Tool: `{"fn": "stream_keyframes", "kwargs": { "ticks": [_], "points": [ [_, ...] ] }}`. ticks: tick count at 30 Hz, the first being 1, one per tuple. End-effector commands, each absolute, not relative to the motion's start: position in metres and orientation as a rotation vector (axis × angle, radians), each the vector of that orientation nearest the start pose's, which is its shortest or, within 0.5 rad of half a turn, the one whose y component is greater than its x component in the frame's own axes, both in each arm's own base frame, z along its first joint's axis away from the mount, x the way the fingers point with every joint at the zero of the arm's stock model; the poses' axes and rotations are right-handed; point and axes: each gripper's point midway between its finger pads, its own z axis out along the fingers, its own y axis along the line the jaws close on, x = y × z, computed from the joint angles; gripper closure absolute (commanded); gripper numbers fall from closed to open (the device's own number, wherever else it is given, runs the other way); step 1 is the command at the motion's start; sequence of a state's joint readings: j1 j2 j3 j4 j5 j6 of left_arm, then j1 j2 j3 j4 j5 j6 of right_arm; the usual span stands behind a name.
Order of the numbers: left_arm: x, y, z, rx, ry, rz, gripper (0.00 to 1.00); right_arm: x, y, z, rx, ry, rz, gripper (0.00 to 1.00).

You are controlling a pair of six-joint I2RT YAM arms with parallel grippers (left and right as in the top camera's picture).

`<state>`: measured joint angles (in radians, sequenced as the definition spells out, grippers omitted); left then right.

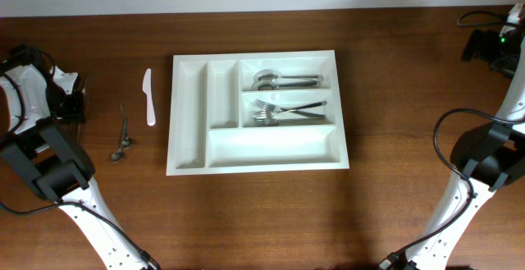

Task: Pack container
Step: 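Close the left gripper on the tongs' shaft, then lift the tongs and carry them right over the tray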

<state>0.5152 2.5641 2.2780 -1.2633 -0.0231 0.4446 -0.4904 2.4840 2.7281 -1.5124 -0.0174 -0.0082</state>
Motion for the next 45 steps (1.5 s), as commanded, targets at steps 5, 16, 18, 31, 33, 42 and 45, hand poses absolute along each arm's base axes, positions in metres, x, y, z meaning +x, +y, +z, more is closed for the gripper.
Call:
{"fn": "stream_keyframes", "kwargs": {
  "ticks": [5, 16, 18, 31, 33, 42, 45],
  "points": [
    [0.431, 0.249, -0.017, -0.114, 3.155, 0.033, 0.87, 0.461, -0.247, 0.176, 0.679, 2.725, -0.094, 0.01],
    [0.428, 0.246, -0.016, -0.126, 3.167, 0.018, 0.98, 0.461, -0.247, 0.176, 0.679, 2.725, -0.094, 0.01],
    [0.426, 0.245, -0.015, -0.131, 3.175, 0.01, 0.98, 0.461, -0.247, 0.176, 0.679, 2.725, -0.094, 0.02],
    [0.442, 0.237, 0.031, -0.089, 3.13, 0.026, 0.98, 0.461, -0.247, 0.176, 0.679, 2.725, -0.094, 0.01],
    [0.452, 0.231, 0.042, -0.062, 3.096, 0.031, 0.98, 0.461, -0.247, 0.176, 0.679, 2.725, -0.094, 0.01],
    [0.495, 0.158, 0.1, 0.323, 2.95, 0.02, 0.98, 0.461, -0.247, 0.176, 0.679, 2.725, -0.094, 0.01],
    [0.502, 0.119, 0.114, 0.492, 2.914, 0.013, 0.98, 0.461, -0.247, 0.176, 0.68, 2.725, -0.094, 0.01]
  ]
}}
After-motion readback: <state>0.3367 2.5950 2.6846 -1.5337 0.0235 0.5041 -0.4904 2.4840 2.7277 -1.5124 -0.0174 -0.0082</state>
